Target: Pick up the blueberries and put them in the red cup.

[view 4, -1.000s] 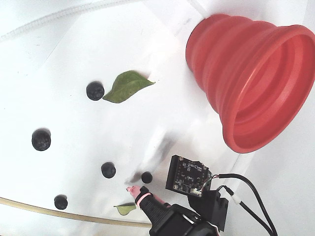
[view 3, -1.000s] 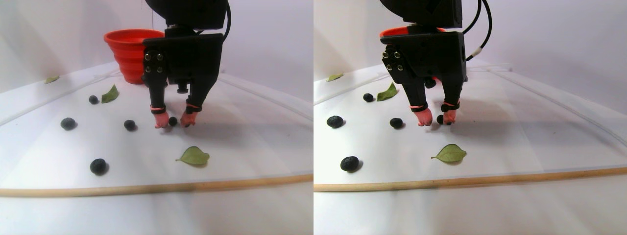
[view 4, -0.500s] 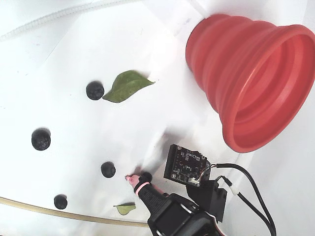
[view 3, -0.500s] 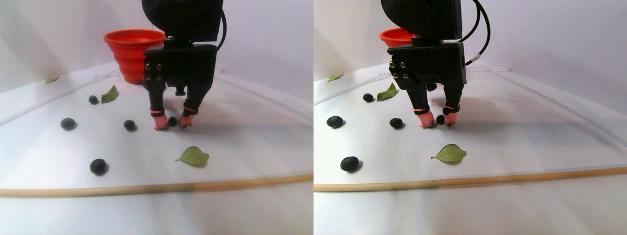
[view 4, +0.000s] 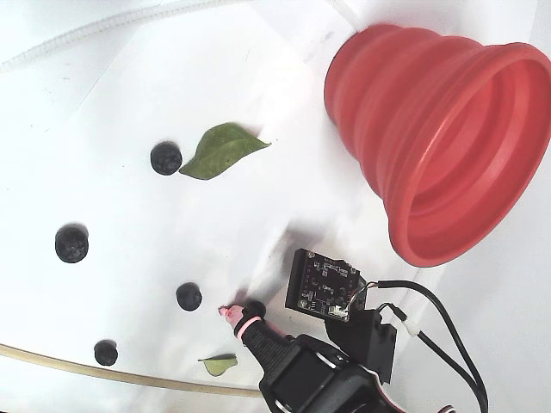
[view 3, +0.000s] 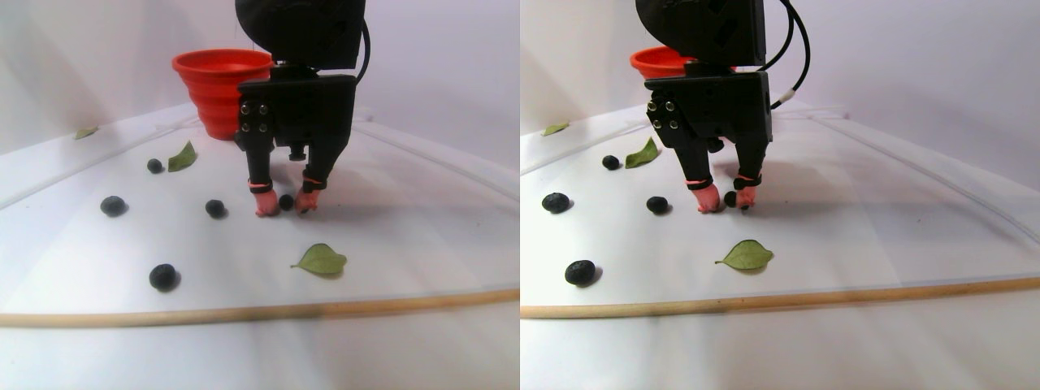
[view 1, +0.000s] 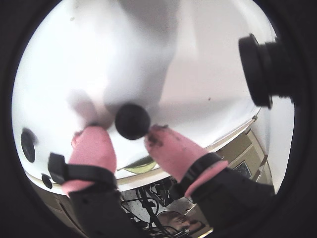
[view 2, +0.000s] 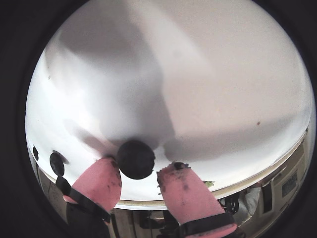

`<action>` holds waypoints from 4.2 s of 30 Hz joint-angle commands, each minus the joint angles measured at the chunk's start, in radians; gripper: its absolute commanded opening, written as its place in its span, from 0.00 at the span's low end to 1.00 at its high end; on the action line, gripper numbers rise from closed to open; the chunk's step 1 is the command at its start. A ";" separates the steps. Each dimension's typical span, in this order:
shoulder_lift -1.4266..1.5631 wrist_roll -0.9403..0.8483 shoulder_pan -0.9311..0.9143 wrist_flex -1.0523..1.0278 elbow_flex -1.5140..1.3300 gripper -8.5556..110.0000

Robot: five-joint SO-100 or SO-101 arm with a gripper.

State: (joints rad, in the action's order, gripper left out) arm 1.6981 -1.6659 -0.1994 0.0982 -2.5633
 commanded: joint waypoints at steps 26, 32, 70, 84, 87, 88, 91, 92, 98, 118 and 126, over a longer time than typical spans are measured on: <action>0.169 0.008 -0.003 -0.215 0.041 0.20; 0.155 -0.025 -0.025 -0.215 0.043 0.20; 0.060 -0.012 -0.003 -0.120 0.032 0.20; 0.028 -0.005 -0.002 -0.086 0.034 0.18; 0.025 -0.002 0.000 -0.081 0.034 0.17; 0.023 -0.002 0.000 -0.080 0.034 0.17; 0.018 0.000 -0.002 -0.077 0.035 0.17; 0.017 0.000 -0.002 -0.075 0.035 0.17; 0.021 0.002 0.000 -0.075 0.035 0.16; 0.235 0.015 0.020 -0.253 0.008 0.15; 0.385 0.026 0.041 -0.374 -0.018 0.15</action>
State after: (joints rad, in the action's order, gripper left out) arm 1.9620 -1.6490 -0.1626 -0.2301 -2.5740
